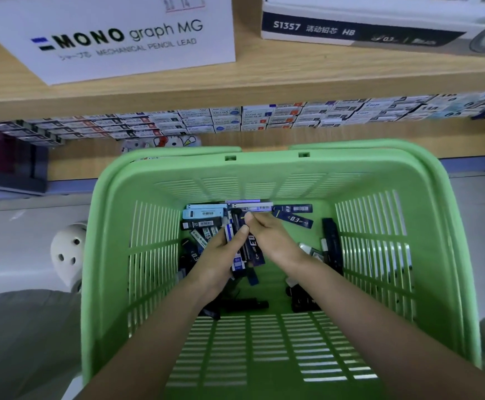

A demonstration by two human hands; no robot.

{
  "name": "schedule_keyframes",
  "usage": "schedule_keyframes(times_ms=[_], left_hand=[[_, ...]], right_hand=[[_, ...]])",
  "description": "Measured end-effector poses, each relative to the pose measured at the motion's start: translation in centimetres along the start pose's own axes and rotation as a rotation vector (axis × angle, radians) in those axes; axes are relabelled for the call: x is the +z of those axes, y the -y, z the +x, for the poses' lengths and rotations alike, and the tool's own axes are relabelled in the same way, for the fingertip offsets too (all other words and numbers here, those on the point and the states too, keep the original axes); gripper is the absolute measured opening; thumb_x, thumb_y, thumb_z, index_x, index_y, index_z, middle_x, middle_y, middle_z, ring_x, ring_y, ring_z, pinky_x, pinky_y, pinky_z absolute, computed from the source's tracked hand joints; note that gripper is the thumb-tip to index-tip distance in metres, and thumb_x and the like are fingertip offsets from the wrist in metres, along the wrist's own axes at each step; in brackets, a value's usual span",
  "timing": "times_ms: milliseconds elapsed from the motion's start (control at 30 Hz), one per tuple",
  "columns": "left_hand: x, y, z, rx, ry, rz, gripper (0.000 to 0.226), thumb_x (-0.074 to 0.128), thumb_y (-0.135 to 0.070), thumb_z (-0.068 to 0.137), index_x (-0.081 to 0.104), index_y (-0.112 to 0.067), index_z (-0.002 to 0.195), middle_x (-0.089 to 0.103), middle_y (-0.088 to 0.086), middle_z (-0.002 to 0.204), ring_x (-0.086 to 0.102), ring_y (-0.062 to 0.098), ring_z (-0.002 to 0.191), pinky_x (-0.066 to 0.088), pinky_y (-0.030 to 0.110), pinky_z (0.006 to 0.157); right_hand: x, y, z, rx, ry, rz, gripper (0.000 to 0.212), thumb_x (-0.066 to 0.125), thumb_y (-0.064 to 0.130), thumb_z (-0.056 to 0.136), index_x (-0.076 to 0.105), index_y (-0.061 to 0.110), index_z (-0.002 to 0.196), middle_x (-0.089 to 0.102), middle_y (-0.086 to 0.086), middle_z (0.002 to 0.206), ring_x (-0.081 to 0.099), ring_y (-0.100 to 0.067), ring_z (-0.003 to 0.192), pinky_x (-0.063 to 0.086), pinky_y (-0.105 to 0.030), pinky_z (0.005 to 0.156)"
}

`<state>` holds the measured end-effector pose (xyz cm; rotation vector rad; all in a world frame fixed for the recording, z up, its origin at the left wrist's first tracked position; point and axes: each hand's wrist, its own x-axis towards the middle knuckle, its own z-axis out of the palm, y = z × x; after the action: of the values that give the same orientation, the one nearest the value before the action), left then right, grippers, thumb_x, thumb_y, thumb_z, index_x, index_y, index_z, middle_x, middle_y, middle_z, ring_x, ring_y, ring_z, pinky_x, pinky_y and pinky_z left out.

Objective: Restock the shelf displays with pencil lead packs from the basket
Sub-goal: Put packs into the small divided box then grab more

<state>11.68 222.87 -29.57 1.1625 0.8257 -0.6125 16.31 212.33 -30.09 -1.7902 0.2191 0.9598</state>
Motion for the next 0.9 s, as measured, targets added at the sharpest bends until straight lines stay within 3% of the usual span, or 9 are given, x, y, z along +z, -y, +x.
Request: schedule_keyframes(times_ms=[33,100,200,367,467,600,667,833,900], left_hand=[[-0.2,0.0,0.1,0.001,-0.026,0.007,0.041,0.06,-0.034,0.088,0.058,-0.015,0.125,0.069,0.004,0.113,0.061,0.023,0.11,0.044,0.047,0.101],[-0.5,-0.3,-0.2,0.018,-0.083,0.031,0.033,0.062,-0.029,0.088,0.06,-0.016,0.118,0.069,0.005,0.109,0.063,0.025,0.106,0.046,0.046,0.098],[-1.1,-0.6,-0.5,0.082,-0.137,0.061,0.013,0.057,-0.019,0.093,0.063,-0.016,0.104,0.07,0.005,0.093,0.069,0.016,0.077,0.054,0.029,0.07],[-1.8,-0.9,-1.2,0.117,-0.202,0.095,0.01,0.063,-0.015,0.089,0.065,-0.025,0.091,0.073,-0.007,0.088,0.067,0.013,0.088,0.052,0.03,0.078],[-2.2,-0.7,-1.5,0.117,-0.218,0.094,0.012,0.062,-0.014,0.089,0.064,-0.026,0.091,0.071,-0.017,0.077,0.065,-0.002,0.075,0.05,0.017,0.062],[-2.3,-0.7,-2.1,0.068,-0.254,0.102,0.014,0.06,-0.015,0.091,0.066,-0.024,0.1,0.072,0.001,0.101,0.066,0.021,0.098,0.052,0.041,0.088],[-2.2,-0.8,-2.4,0.048,-0.262,0.067,0.015,0.058,-0.013,0.092,0.066,-0.024,0.098,0.071,0.004,0.104,0.065,0.024,0.1,0.05,0.045,0.092],[-2.0,-1.1,-3.1,0.009,-0.267,-0.044,0.021,0.062,-0.009,0.088,0.065,-0.015,0.107,0.072,0.005,0.1,0.067,0.021,0.094,0.053,0.035,0.079],[-1.8,-1.4,-3.4,0.013,-0.269,-0.078,0.022,0.066,-0.012,0.085,0.066,-0.015,0.107,0.073,0.004,0.099,0.068,0.02,0.094,0.052,0.031,0.072]], right_hand=[[-0.3,0.1,-0.1,0.004,0.031,0.016,0.037,0.033,0.03,0.102,0.06,0.012,0.119,0.05,0.005,0.113,0.04,-0.01,0.116,0.024,-0.023,0.105],[-1.0,0.4,-0.4,-0.041,0.052,0.016,0.042,0.029,0.032,0.102,0.05,0.013,0.133,0.049,0.007,0.121,0.038,-0.003,0.113,0.028,-0.021,0.103],[-1.9,-1.0,0.6,-0.178,-0.13,-0.219,0.035,0.037,0.025,0.101,0.051,0.012,0.13,0.053,-0.003,0.128,0.047,-0.011,0.117,0.036,-0.029,0.106],[-2.2,-4.1,2.2,-0.232,-0.077,-0.647,0.049,0.055,0.019,0.093,0.039,0.012,0.139,0.045,-0.004,0.137,0.039,-0.018,0.129,0.023,-0.026,0.112],[-0.9,-5.1,2.9,-0.172,-0.047,-0.815,0.062,0.062,0.03,0.088,0.033,0.013,0.141,0.041,-0.005,0.138,0.033,-0.023,0.13,0.023,-0.034,0.113],[0.7,-5.8,2.9,-0.08,-0.028,-0.709,0.05,0.063,0.019,0.088,0.041,0.007,0.132,0.051,-0.01,0.127,0.046,-0.027,0.12,0.034,-0.033,0.099],[1.1,-6.0,2.6,-0.056,0.0,-0.641,0.042,0.058,0.013,0.091,0.043,0.005,0.129,0.054,-0.013,0.124,0.05,-0.028,0.114,0.037,-0.031,0.094],[0.6,-5.3,1.8,-0.038,0.009,-0.541,0.043,0.046,0.012,0.098,0.035,0.006,0.139,0.052,-0.014,0.128,0.05,-0.027,0.118,0.04,-0.035,0.099],[-0.1,-4.6,1.5,-0.057,0.013,-0.558,0.04,0.043,0.014,0.099,0.035,0.007,0.138,0.057,-0.014,0.117,0.056,-0.025,0.105,0.047,-0.032,0.085]])
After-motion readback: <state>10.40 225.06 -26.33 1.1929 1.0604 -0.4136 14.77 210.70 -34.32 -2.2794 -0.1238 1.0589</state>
